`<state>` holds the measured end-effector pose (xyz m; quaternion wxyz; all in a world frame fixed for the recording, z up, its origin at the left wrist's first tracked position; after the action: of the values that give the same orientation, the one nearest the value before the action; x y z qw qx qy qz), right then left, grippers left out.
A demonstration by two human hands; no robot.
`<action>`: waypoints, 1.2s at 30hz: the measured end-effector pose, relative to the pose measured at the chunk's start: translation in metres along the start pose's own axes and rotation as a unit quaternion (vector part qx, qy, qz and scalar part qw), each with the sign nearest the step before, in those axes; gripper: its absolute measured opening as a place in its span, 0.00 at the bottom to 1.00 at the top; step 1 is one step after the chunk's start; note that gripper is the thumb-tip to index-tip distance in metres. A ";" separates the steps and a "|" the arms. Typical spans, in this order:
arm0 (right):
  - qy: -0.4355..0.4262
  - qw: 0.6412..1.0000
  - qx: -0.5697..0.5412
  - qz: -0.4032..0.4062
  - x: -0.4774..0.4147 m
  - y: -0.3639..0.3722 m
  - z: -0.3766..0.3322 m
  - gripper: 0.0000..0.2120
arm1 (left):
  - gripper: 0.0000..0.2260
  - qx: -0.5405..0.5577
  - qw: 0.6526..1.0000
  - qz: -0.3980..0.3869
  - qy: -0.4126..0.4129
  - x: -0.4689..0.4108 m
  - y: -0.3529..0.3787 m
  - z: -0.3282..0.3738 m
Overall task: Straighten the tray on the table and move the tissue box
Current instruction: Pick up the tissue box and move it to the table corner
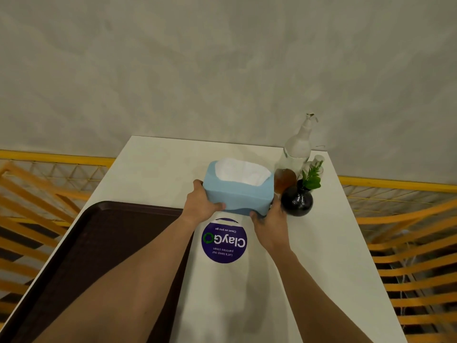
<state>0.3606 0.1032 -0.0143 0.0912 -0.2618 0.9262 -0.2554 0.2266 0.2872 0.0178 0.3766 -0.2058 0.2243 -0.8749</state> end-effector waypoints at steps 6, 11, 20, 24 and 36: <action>-0.003 1.000 0.017 0.005 -0.001 -0.001 -0.006 0.31 | 0.33 -0.014 0.999 0.027 0.036 0.006 -0.007 0.004; -0.029 0.999 0.029 0.001 0.000 0.006 -0.026 0.30 | 0.35 -0.019 0.997 0.044 0.067 0.011 -0.032 0.004; -0.086 0.996 0.019 -0.014 0.013 0.049 -0.102 0.26 | 0.34 -0.022 0.994 0.075 0.078 0.009 -0.119 -0.021; -0.088 0.995 0.024 -0.029 0.016 0.078 -0.132 0.29 | 0.34 -0.022 0.992 0.094 0.084 0.009 -0.158 -0.037; -0.068 0.997 0.035 -0.009 0.038 0.186 -0.208 0.33 | 0.33 -0.041 0.992 0.072 0.092 -0.013 -0.276 -0.100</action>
<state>0.1837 0.3076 0.0653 0.1604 -0.2836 0.9060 -0.2702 0.0258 0.4909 0.0846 0.4073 -0.1235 0.3081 -0.8509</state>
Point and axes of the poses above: each hand's wrist, its own x-axis away from the middle knuckle, its own y-axis out of the palm, z = x × y, the point moved 6 cm from there along -x, towards the middle knuckle, and after that the axes turned 2 degrees about y, right-handed, at the moved point
